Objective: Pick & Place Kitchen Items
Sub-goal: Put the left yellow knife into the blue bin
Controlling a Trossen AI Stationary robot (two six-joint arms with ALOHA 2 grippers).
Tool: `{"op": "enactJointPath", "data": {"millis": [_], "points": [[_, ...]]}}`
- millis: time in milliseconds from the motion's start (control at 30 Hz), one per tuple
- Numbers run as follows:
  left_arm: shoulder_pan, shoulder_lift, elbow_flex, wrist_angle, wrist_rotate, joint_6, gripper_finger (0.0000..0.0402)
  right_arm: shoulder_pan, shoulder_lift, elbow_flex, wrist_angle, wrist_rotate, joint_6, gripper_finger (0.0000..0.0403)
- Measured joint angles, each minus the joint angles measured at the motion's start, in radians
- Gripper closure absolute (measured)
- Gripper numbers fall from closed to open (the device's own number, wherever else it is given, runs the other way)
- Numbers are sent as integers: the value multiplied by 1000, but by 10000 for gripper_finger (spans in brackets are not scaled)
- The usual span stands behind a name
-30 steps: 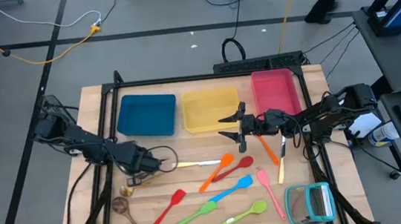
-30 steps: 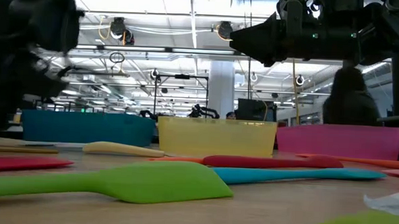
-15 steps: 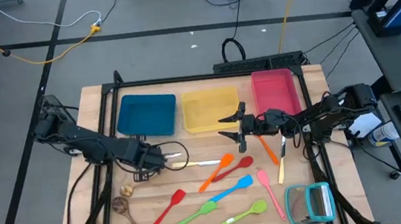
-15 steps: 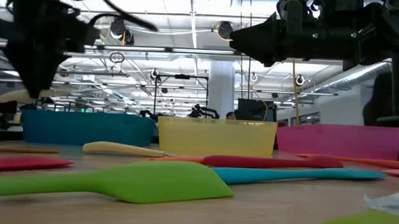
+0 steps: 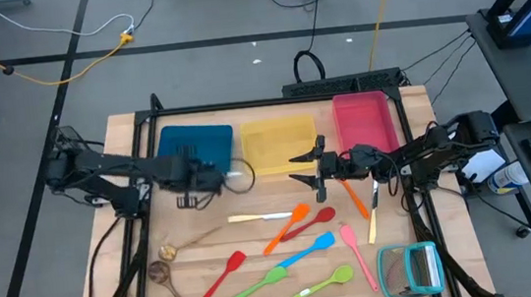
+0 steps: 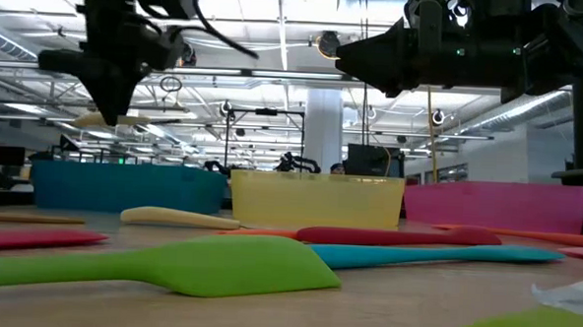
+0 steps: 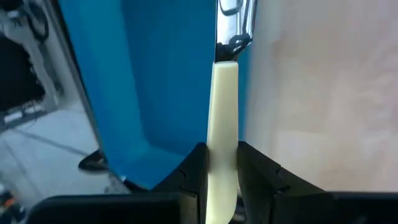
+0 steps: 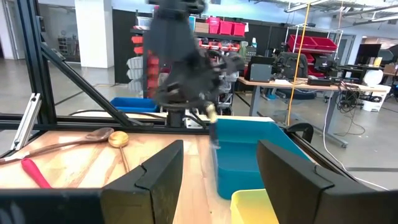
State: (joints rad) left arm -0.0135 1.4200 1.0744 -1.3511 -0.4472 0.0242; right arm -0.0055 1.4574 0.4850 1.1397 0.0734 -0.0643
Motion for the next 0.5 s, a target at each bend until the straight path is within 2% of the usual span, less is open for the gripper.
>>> {"op": "enactJointPath", "data": {"millis": [267,500], "points": [[231,0,0,36,-1,164,335,0,0,0,0,0,0,206],[375,-1,-45,181,54,334,334,0,0,0,-4,0,0,206]]}}
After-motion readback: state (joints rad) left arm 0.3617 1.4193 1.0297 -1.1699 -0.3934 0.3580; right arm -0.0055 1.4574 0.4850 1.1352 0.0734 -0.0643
